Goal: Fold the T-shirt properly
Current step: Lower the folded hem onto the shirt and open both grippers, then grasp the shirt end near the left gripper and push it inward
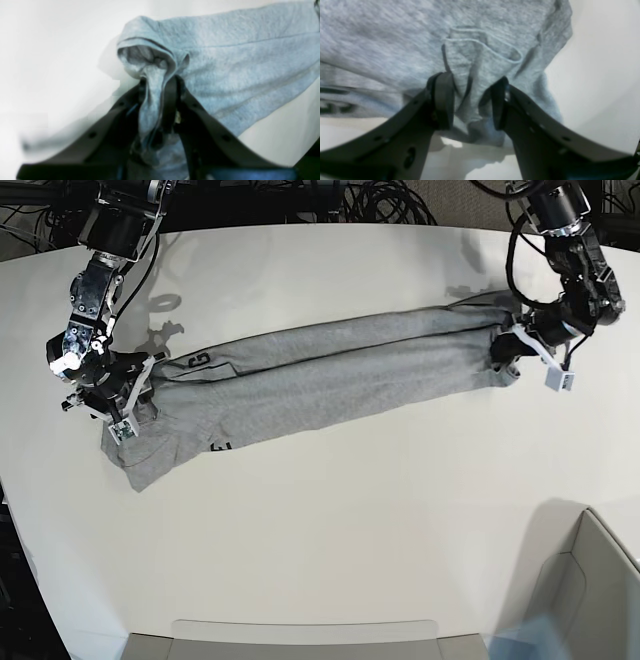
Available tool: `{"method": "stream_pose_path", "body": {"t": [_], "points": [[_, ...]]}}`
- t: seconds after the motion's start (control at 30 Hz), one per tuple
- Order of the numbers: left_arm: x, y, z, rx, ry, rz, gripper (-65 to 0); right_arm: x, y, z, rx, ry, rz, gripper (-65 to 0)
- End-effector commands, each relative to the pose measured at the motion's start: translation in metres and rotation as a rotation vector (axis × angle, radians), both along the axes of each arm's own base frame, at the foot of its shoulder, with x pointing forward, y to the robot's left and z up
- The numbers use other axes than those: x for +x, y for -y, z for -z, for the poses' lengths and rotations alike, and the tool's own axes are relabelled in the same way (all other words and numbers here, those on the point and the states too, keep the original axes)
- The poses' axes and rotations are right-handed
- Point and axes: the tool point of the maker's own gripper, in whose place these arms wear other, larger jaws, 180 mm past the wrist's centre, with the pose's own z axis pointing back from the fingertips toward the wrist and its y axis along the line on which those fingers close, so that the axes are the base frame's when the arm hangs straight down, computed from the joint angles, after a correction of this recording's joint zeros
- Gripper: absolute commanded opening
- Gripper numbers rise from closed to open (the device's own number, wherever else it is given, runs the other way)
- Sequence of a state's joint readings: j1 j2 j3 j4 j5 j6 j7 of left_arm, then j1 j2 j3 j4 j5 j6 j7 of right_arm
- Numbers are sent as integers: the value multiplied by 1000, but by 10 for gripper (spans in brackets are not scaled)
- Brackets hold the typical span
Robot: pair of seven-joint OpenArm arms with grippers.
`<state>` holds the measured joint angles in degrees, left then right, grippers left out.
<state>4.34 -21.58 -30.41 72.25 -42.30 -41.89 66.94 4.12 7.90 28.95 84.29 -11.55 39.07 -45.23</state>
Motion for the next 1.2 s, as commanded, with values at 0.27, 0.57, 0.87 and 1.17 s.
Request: {"method": "stream_pose_path", "body": {"t": [0.27, 0.57, 0.87, 1.17], "points": [[10, -101, -38, 221, -71, -64, -650, 9, -10, -16, 15, 62, -15, -407], [37, -59, -102, 318, 106, -3, -650, 8, -20, -22, 19, 86, -29, -407], [45, 84, -98, 97, 133, 6, -650, 9, -24, -21, 27, 87, -30, -407], [65, 190, -110, -146, 104, 3, -650, 8, -25, -20, 31, 84, -29, -407]]}}
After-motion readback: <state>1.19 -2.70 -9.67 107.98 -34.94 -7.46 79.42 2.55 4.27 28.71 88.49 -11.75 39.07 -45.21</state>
